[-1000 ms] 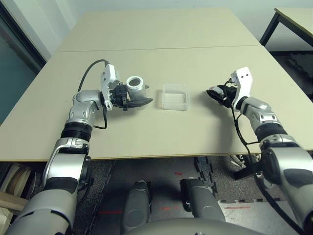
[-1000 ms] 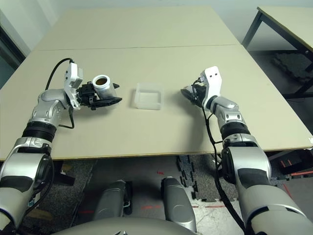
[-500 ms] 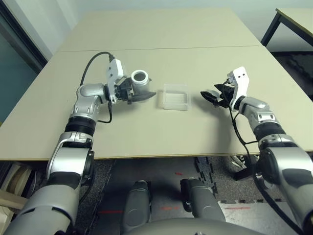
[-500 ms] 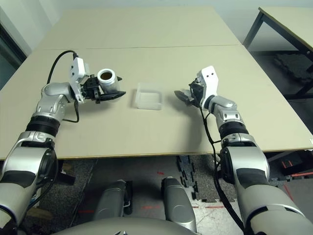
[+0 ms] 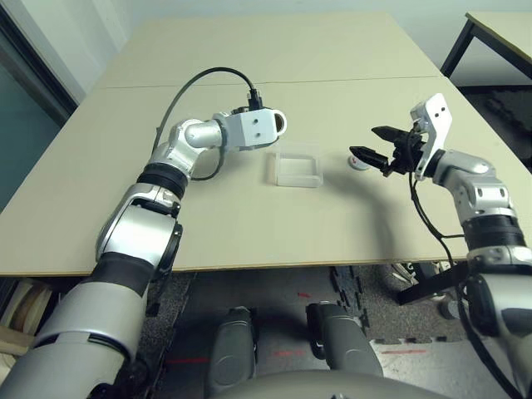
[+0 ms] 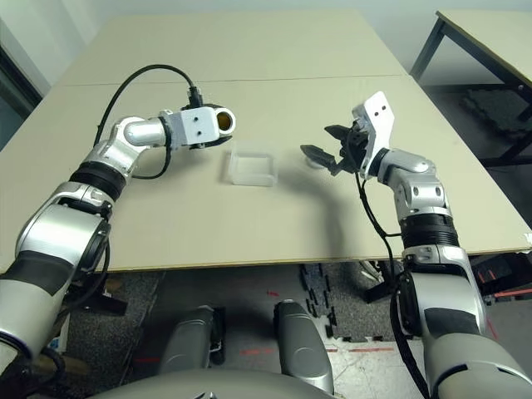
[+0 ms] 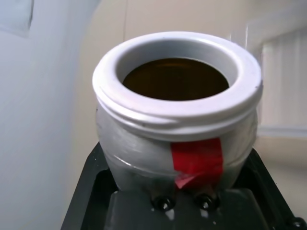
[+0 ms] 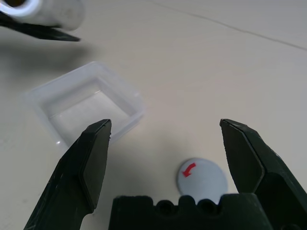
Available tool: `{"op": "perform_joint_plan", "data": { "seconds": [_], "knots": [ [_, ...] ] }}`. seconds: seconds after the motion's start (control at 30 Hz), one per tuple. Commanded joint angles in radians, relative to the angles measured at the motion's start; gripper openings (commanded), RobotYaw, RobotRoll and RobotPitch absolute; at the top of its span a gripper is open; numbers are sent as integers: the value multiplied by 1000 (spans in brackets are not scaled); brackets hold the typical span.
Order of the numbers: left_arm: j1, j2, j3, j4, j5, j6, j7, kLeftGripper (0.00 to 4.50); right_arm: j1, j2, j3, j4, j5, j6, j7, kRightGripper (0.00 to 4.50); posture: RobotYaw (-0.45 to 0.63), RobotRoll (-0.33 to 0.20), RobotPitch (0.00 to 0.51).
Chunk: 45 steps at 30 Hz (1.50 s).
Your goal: Pour the medicine from the bottle into the box.
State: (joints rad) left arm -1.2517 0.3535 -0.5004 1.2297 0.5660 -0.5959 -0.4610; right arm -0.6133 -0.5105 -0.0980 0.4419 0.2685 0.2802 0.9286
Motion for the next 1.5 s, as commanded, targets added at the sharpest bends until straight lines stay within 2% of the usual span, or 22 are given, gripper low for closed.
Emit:
{"op": "perform_joint_plan", "data": {
  "seconds": [0.03, 0.13, 0.2, 0.33, 0.5, 0.7, 0.83, 1.07, 1.17, 1.37, 1.5],
  "knots": [
    [-70, -18, -121, 47, 157, -12, 127, 2675, 27, -14, -9, -59, 32, 41, 10, 4500, -184, 0, 75],
    [-144, -49, -247, 74, 298, -12, 229, 2675, 49, -20, -13, -91, 51, 66, 13, 4500, -192, 0, 75],
    [-165, -58, -284, 90, 337, -11, 266, 2675, 56, -21, -11, -104, 58, 74, 9, 4500, -197, 0, 75],
    [-238, -100, -421, 119, 482, 4, 307, 2675, 84, -28, -14, -150, 81, 100, 9, 4500, -217, 0, 72],
    [-251, -122, -499, 144, 558, 17, 300, 2675, 118, -27, -22, -219, 115, 134, -7, 4500, -248, 0, 69],
    [-260, -130, -520, 149, 582, 33, 304, 2675, 143, -33, -27, -260, 137, 153, -21, 4500, -246, 0, 67],
    [-256, -134, -473, 153, 533, 21, 258, 2675, 132, -35, -22, -256, 142, 156, -21, 4500, -237, 0, 66],
    [-256, -117, -507, 150, 574, 26, 297, 2675, 111, -28, -6, -234, 136, 149, -14, 4500, -213, 0, 67],
    [-241, -114, -422, 156, 483, 12, 221, 2675, 108, -26, -1, -230, 133, 146, -11, 4500, -211, 0, 66],
    [-155, -115, -62, 155, 109, 24, -143, 2675, 104, -30, 3, -223, 130, 142, -6, 4500, -208, 0, 71],
    [-103, -106, 106, 134, -57, 74, -304, 2675, 100, -35, 7, -221, 129, 144, 1, 4500, -199, 0, 76]
  ]
}}
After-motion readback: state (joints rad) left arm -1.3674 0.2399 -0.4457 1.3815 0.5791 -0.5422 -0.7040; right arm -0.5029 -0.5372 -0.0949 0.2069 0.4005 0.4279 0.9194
